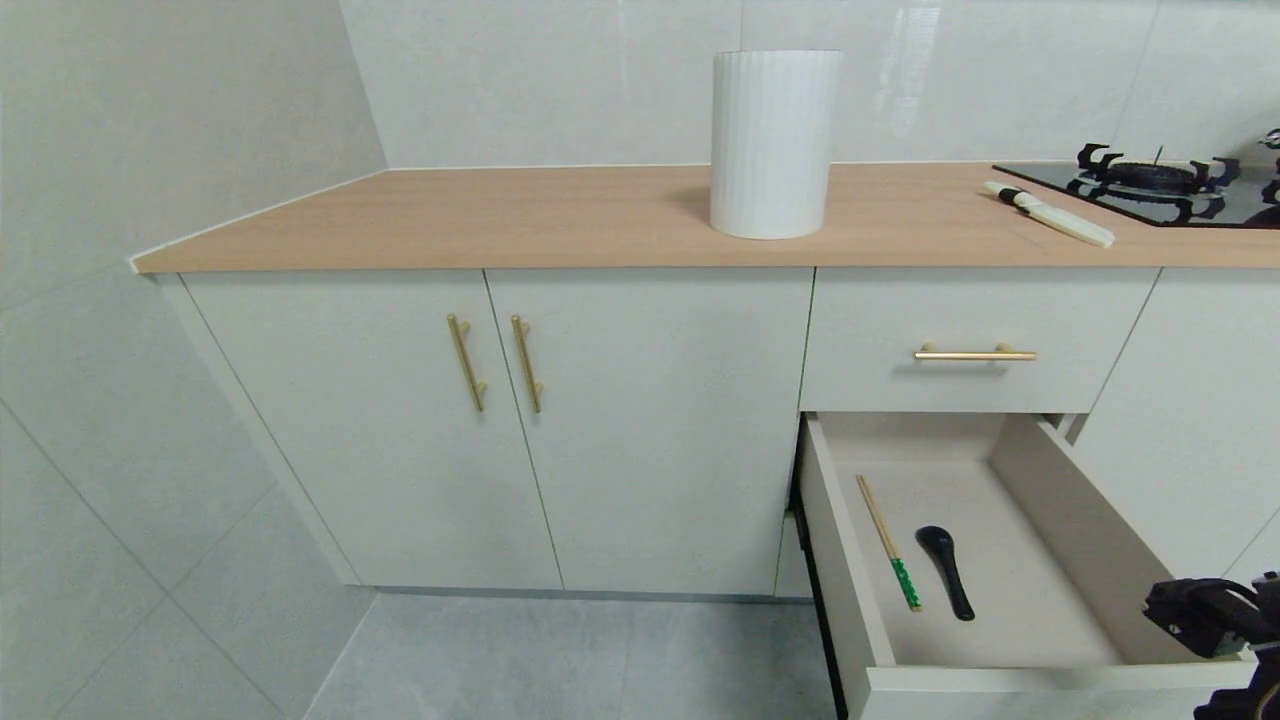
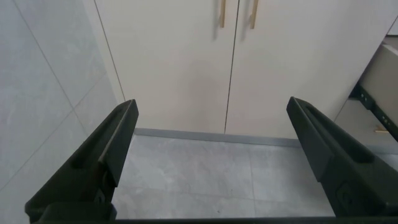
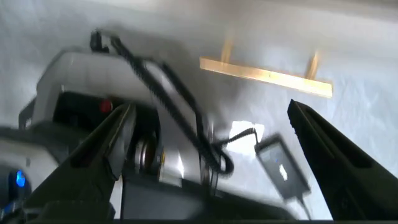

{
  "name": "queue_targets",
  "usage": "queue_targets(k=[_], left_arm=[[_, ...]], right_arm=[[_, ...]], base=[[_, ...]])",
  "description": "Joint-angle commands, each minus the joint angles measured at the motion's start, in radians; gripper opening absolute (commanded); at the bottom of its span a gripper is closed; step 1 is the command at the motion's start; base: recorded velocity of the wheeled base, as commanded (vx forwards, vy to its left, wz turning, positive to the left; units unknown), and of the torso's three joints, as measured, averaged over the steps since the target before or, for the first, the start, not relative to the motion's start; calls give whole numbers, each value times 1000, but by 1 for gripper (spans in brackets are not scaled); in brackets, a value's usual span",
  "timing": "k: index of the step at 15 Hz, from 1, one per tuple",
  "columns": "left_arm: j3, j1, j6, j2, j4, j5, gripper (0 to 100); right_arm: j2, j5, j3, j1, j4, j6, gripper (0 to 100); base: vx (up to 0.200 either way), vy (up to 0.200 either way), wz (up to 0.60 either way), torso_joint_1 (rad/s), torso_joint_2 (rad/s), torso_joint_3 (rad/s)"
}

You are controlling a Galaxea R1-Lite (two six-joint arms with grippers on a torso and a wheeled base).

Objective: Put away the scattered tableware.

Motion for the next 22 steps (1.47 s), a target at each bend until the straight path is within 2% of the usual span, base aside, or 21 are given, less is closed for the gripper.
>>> queue_targets(k=[1,5,12,14,17,20,22], left_arm=[[0,0,0,0,0,0,100],[0,0,0,0,0,0,100],[0,0,0,0,0,0,100],[0,0,0,0,0,0,100],[0,0,0,0,0,0,100],[0,0,0,0,0,0,100],[0,0,0,0,0,0,100]], right_arm=[[59,-3,4,2,-29,-1,100],[88,-34,-2,5,-52,-1,100],[239,-140,-3,6,-273,8,100],[268,-194,-12,6,-287,28,100],[311,-201,-37,5,-345,85,100],[401,-201,-37,6,-516,90,100],[501,-201,-37,5,-677,88,100]], base=[[0,0,0,0,0,0],[0,0,0,0,0,0],[0,0,0,0,0,0],[0,0,0,0,0,0],[0,0,0,0,0,0],[0,0,0,0,0,0],[0,0,0,0,0,0]])
